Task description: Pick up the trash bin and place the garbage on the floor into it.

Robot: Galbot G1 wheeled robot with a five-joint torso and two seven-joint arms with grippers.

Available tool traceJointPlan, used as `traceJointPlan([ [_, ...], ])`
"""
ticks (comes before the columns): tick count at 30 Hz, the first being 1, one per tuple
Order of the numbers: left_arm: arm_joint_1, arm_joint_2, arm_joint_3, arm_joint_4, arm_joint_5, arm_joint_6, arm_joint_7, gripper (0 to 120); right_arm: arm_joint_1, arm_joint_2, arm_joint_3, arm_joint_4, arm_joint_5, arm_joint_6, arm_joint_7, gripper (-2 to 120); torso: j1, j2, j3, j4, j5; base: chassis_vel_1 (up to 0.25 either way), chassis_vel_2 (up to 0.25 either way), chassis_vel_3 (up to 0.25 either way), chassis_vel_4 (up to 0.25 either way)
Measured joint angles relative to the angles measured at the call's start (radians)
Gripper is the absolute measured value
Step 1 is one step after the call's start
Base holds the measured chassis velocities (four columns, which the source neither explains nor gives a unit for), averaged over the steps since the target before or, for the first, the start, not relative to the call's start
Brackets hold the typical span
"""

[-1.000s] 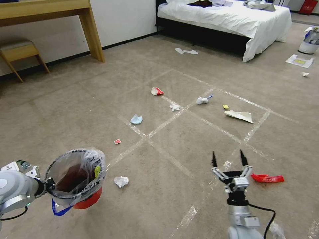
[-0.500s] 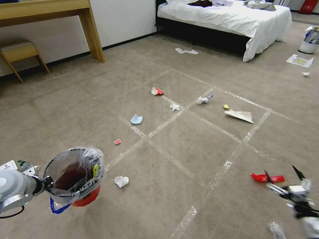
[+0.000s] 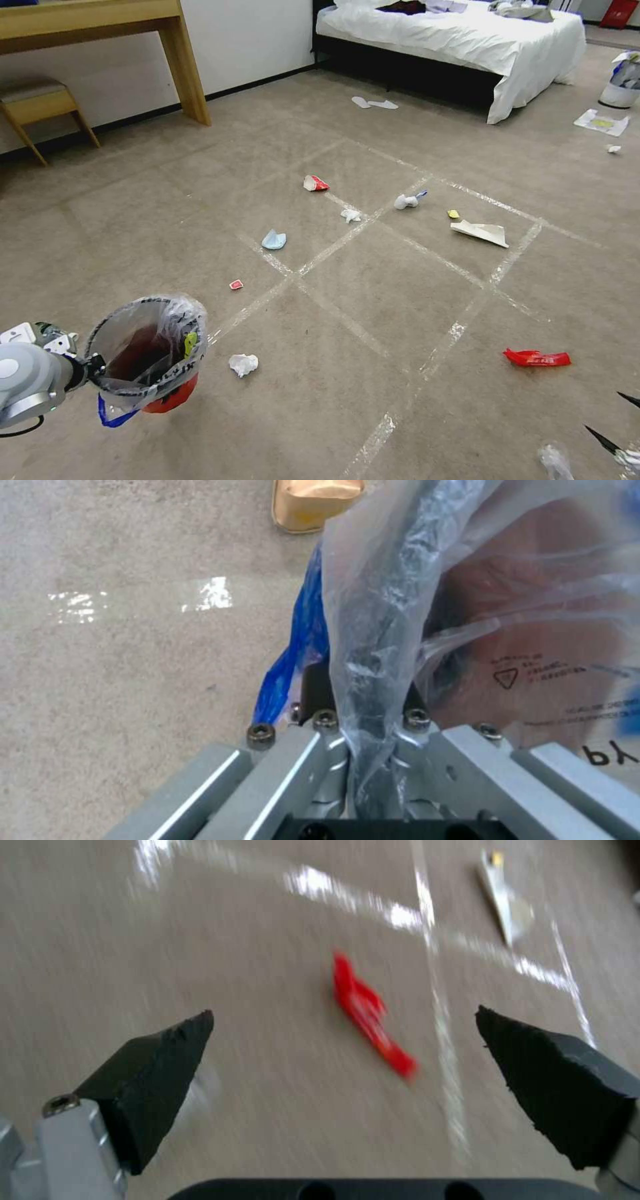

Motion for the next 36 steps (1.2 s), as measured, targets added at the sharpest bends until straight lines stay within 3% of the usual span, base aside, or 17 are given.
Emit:
traceJointPlan([
  [2,-0.001,-0.003,0.002,0.005,0.005,0.000,0.004,1,0.000,-0.026,0.004,-0.035,-0.025,-0.005,0.000,100,0.000,0.000,0.000,0.0004,-0.0002,0.000,0.000,0.000,0.000],
  [5,-0.002,-0.014,0.006,0.015,0.019,0.000,0.014,1,0.029,-0.063,-0.018,-0.133,-0.074,0.020,-0.067,100,0.000,0.000,0.000,0.0009,-0.0013,0.000,0.000,0.000,0.000],
  [6,-0.001,-0.020,0.008,0.018,0.023,0.000,0.016,1,0.055,-0.064,-0.035,-0.168,-0.110,0.038,-0.113,100,0.000,0.000,0.000,0.0005,0.0001,0.000,0.000,0.000,0.000],
  [8,0.000,-0.024,0.008,0.019,0.028,0.000,0.018,1,0.080,-0.064,-0.046,-0.190,-0.149,0.047,-0.140,100,0.000,0.000,0.000,0.0000,0.0012,0.000,0.000,0.000,0.000],
  [10,0.002,-0.030,0.009,0.021,0.033,0.000,0.019,1,0.190,-0.039,-0.081,-0.239,-0.269,0.058,-0.225,100,0.000,0.000,0.000,-0.0005,-0.0009,0.000,0.000,0.000,0.000],
  [14,0.004,-0.031,0.009,0.017,0.035,0.000,0.014,1,0.279,-0.003,-0.138,-0.259,-0.342,0.038,-0.232,100,0.000,0.000,0.000,0.0004,0.0000,0.000,0.000,0.000,0.000],
  [17,0.008,-0.030,0.009,0.013,0.036,0.000,0.002,1,0.362,0.040,-0.211,-0.296,-0.354,0.030,-0.226,100,0.000,0.000,0.000,0.0008,0.0004,0.000,0.000,0.000,0.000],
  [20,0.012,-0.030,0.013,0.007,0.040,0.000,-0.012,1,0.480,0.100,-0.281,-0.402,-0.450,0.032,-0.155,100,0.000,0.000,0.000,0.0008,0.0005,0.000,0.000,0.000,0.000],
  [26,0.005,-0.036,0.025,0.009,0.050,0.000,-0.015,1,0.509,0.109,-0.302,-0.450,-0.508,0.025,-0.047,100,0.000,0.000,0.000,-0.0004,-0.0012,0.000,0.000,0.000,0.000],
  [32,0.011,-0.048,0.026,0.006,0.067,-0.003,-0.018,1,0.520,0.132,-0.361,-0.447,-0.448,-0.012,-0.001,100,0.000,0.000,0.000,0.0007,-0.0007,0.000,0.000,0.000,0.000],
  [36,0.011,-0.048,0.029,0.007,0.074,-0.003,-0.018,1,0.535,0.157,-0.387,-0.461,-0.446,-0.036,0.026,100,0.000,0.000,0.000,0.0003,0.0001,0.000,0.000,0.000,0.000],
])
